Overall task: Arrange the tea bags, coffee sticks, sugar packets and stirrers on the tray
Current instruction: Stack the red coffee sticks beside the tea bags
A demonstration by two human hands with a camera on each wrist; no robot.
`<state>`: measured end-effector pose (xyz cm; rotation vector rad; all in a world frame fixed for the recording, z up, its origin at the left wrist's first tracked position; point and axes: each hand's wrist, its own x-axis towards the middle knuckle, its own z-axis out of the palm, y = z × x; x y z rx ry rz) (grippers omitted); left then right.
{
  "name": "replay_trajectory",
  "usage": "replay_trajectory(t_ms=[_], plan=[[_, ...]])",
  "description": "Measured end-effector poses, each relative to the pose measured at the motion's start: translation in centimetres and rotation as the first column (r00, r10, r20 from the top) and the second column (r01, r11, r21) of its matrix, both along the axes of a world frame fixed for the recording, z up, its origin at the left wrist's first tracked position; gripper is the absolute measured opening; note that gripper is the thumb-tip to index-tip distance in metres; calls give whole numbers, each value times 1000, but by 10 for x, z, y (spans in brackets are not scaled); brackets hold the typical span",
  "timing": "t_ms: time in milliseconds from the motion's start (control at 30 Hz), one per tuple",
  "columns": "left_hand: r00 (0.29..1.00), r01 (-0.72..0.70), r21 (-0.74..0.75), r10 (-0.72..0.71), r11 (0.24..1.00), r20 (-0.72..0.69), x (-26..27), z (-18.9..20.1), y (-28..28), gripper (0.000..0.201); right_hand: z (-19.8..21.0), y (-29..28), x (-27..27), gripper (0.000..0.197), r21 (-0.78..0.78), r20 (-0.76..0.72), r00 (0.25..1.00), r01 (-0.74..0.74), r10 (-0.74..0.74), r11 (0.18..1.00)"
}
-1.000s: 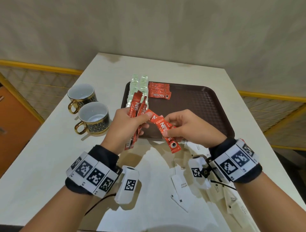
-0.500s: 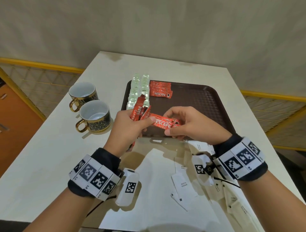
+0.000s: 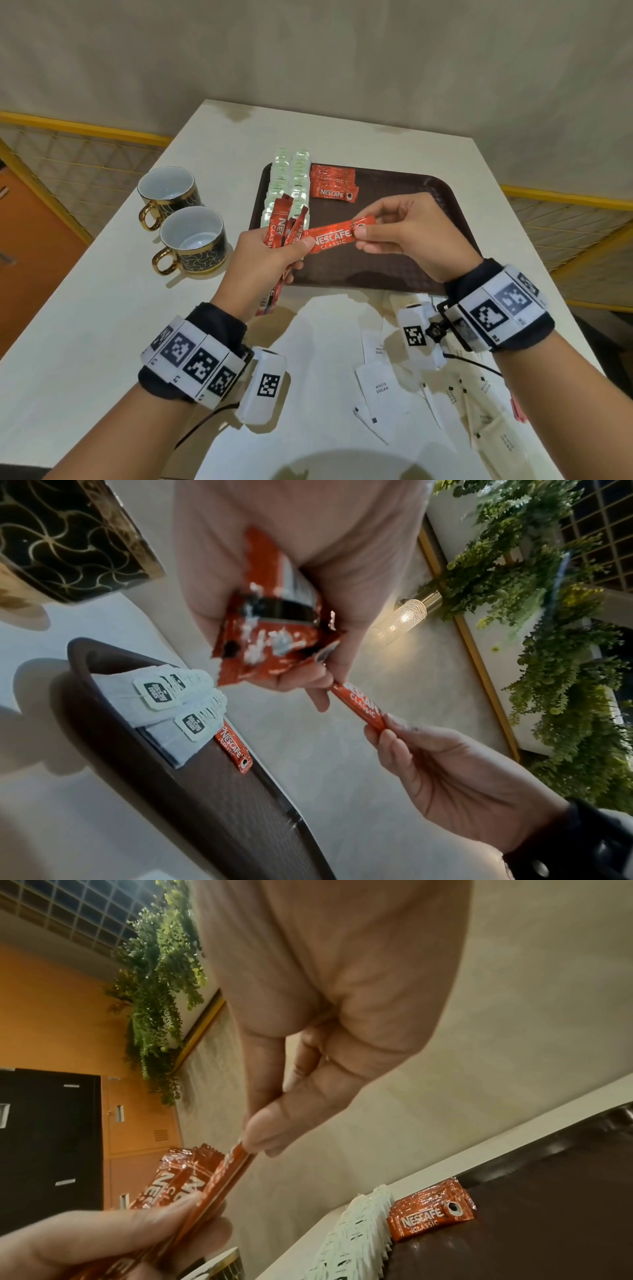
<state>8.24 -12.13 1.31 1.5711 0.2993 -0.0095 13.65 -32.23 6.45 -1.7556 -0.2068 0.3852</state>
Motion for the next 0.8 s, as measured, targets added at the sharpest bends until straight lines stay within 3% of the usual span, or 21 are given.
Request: replay_trajectory(t_ms=[200,333,467,600,667,800], plan=[[999,33,41,-32,999,-44,10,-5,0,26,-6,2,15,19,19,-25,999,40,-40,999],[998,40,80,-36,996,-51,18,-10,0,27,-6,1,30,20,-148,1,1000,3,-3,989],[999,39,120,-35,992,-40,29,-10,-1,28,1,7,51,30,-560,287,922,-59,260,827],[999,45,144,-41,989,-35,42,-2,-3,24,2,24,67,14,-716,225,837,-206,499,667],[1000,-2,134,5,991,-23,48,1,-1,21,-6,26,86,12,-721,229,847,-183,480,668],[996,-91,97,93,991,-17,48,5,6,16,-33,26,134,13,-707,327,899,30,290,706]])
